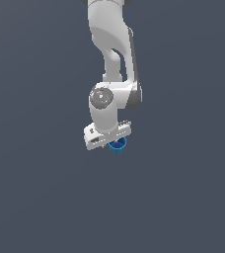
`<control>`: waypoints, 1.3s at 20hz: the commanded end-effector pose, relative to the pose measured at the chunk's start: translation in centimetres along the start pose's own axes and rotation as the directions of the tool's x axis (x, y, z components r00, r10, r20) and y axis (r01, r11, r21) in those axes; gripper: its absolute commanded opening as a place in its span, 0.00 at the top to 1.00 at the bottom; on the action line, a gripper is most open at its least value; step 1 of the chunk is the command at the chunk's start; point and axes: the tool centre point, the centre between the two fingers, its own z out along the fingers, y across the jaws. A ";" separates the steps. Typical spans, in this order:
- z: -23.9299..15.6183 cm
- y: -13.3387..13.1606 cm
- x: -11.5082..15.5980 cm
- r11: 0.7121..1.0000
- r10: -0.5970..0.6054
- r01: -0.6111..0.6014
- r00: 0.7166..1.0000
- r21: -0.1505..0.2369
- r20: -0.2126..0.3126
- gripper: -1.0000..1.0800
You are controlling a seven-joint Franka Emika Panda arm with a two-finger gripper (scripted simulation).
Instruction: Pick up the object and move it to a goal position.
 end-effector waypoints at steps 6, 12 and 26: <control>1.7 0.0 -0.1 1.000 -0.002 0.002 1.000 0.001 0.001 1.00; 1.7 0.0 -0.1 1.000 -0.002 0.002 1.000 0.001 0.001 1.00; 1.4 -2.2 -1.0 1.000 -0.003 0.003 1.000 0.001 0.000 1.00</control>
